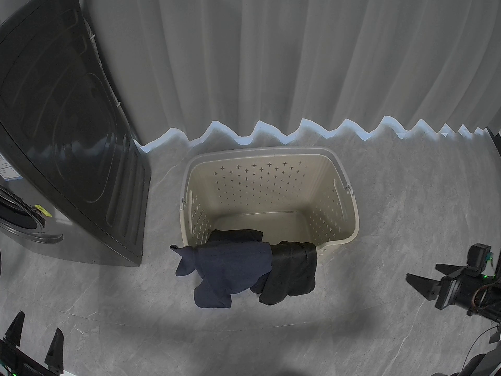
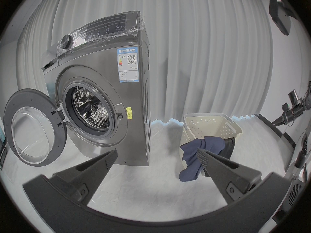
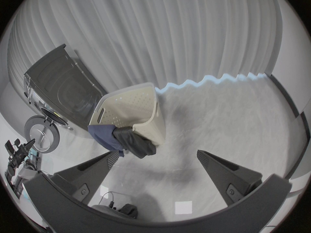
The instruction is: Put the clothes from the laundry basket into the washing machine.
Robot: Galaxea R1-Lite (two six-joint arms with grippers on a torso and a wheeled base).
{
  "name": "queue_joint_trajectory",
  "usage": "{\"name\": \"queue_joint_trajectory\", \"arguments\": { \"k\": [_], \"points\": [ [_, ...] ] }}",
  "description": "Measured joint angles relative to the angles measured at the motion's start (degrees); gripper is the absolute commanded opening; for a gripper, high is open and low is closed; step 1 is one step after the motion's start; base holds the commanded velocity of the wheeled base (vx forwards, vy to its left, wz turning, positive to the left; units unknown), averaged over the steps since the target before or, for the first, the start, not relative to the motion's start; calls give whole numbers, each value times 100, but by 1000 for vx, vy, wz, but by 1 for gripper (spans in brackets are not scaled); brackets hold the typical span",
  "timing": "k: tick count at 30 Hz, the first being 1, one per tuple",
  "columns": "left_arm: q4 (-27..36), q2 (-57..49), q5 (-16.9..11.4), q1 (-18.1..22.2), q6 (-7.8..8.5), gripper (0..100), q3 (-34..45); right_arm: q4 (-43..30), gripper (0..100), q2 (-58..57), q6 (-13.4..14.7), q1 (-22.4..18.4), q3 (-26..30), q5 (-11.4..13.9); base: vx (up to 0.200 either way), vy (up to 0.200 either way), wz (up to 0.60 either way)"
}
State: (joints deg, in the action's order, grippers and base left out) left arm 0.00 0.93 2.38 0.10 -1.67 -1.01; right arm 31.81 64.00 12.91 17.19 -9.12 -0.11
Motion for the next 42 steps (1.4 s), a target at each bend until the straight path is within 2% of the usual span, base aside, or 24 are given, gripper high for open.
{"name": "queue_joint_trajectory", "arguments": {
  "k": [4,9,12,19,24,37,42],
  "points": [
    [0,0,2,0,0,100,0,758,100,872,393,428,94,-67,0,0,0],
    [0,0,5,-5,-2,100,0,1130,100,1664,567,846,61,-150,0,0,0],
    [2,0,7,-5,-5,100,0,1179,100,1985,595,1057,-85,-290,0,0,0],
    [2,0,7,0,-5,100,0,1226,100,2572,611,1396,-452,-443,0,0,0],
    [2,0,5,-5,-7,100,0,1568,100,3018,606,1632,-700,-585,0,0,0],
    [0,0,7,-2,-32,100,0,2794,100,4451,597,2010,-1259,-629,0,0,0],
    [0,0,7,-2,-33,100,0,3014,100,5019,597,2074,-1547,-624,0,0,0]
  ]
}}
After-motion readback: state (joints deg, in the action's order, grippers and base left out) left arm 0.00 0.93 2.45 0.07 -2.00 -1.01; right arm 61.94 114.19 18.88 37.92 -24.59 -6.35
